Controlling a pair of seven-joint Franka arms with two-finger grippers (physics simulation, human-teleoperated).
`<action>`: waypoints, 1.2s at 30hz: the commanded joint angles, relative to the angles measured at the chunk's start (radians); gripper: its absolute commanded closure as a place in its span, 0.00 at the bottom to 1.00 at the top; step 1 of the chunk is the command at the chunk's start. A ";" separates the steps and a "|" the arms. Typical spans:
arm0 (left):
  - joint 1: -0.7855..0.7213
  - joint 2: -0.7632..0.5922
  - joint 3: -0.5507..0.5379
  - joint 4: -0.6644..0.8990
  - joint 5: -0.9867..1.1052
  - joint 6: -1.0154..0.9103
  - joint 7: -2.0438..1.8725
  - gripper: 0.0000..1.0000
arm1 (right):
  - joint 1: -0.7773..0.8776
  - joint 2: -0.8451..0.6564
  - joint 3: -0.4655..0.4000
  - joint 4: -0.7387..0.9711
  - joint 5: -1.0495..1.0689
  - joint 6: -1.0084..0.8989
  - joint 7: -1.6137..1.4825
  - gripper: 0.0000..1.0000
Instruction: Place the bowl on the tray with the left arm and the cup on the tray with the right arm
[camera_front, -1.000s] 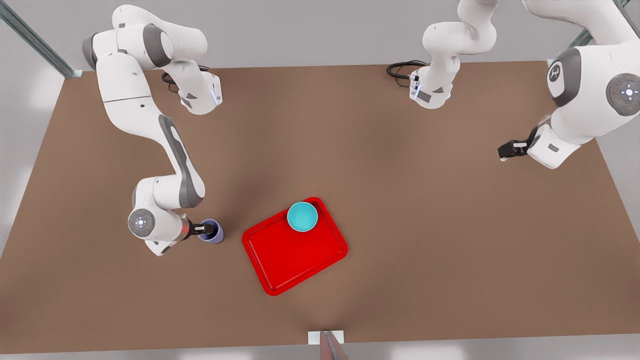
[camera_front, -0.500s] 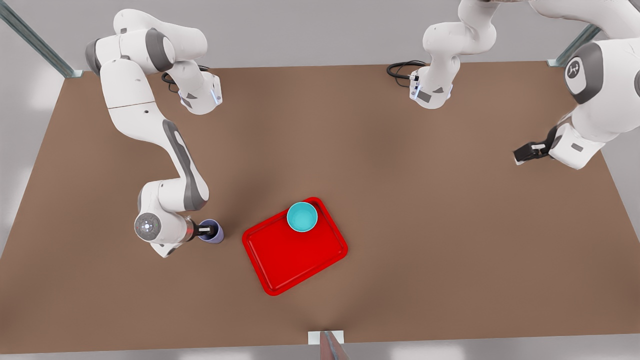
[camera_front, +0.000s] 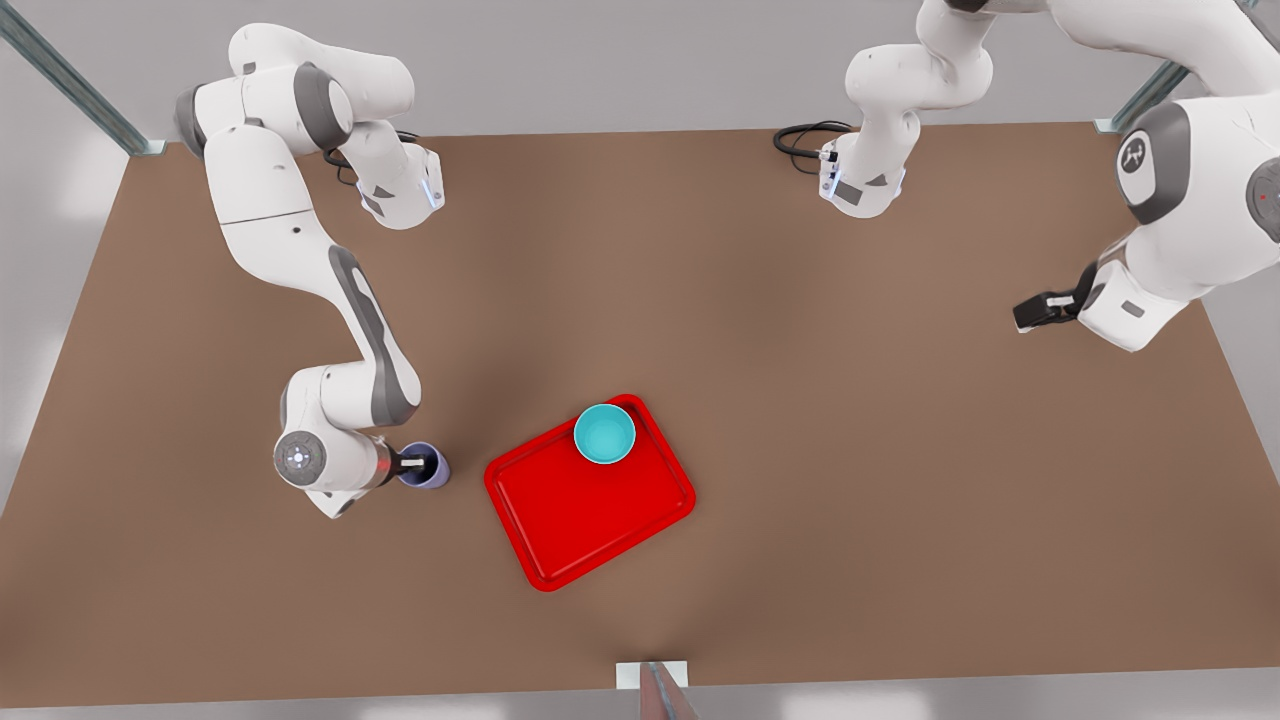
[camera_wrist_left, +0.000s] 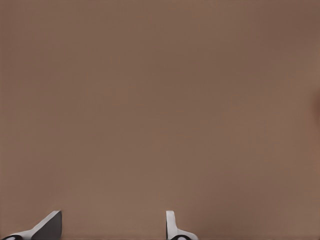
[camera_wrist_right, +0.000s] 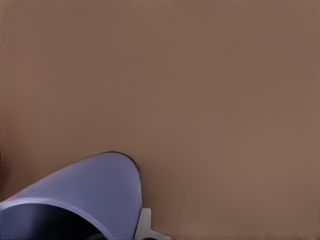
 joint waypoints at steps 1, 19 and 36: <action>-0.002 -0.001 0.000 0.000 0.002 0.000 -0.002 0.00 | 0.001 0.000 0.001 0.017 -0.007 -0.003 0.004 0.78; -0.034 0.051 -0.005 -0.002 -0.001 0.084 -0.092 0.00 | 0.346 0.109 -0.091 0.365 0.154 -0.116 0.122 0.78; -0.049 0.053 -0.005 -0.008 -0.007 0.240 -0.091 0.00 | 0.466 0.250 -0.232 0.445 0.252 -0.100 0.141 0.00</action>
